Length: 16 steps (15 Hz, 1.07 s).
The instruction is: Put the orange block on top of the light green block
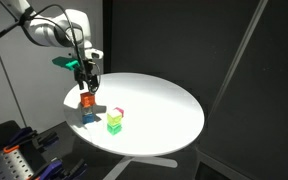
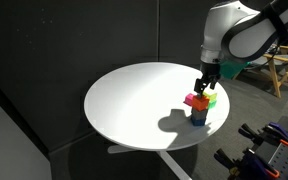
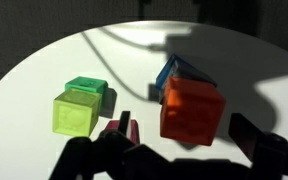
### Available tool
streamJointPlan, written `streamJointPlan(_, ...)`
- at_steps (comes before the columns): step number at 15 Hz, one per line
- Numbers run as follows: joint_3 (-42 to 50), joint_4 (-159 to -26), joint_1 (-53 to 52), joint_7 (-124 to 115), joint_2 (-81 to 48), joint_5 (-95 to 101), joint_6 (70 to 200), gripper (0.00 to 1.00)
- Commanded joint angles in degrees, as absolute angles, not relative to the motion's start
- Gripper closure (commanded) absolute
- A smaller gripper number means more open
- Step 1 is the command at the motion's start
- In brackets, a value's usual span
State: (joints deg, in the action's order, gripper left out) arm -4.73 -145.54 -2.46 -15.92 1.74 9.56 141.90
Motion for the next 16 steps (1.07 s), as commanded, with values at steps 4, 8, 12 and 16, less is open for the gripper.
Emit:
streamJointPlan(4, -4.8, -143.3, -3.2, -17.7, 0.5, 10.9, 140.8, 0.00)
streamJointPlan(8, -4.6, -141.9, -3.3, -16.9, -0.7, 10.0, 139.8, 0.00)
streamJointPlan(12, -4.5, -140.0, -3.6, -16.0, -2.3, 9.0, 138.3, 0.00)
streamJointPlan(16, -4.6, -138.5, -3.8, -15.0, -3.3, 7.7, 136.7, 0.00)
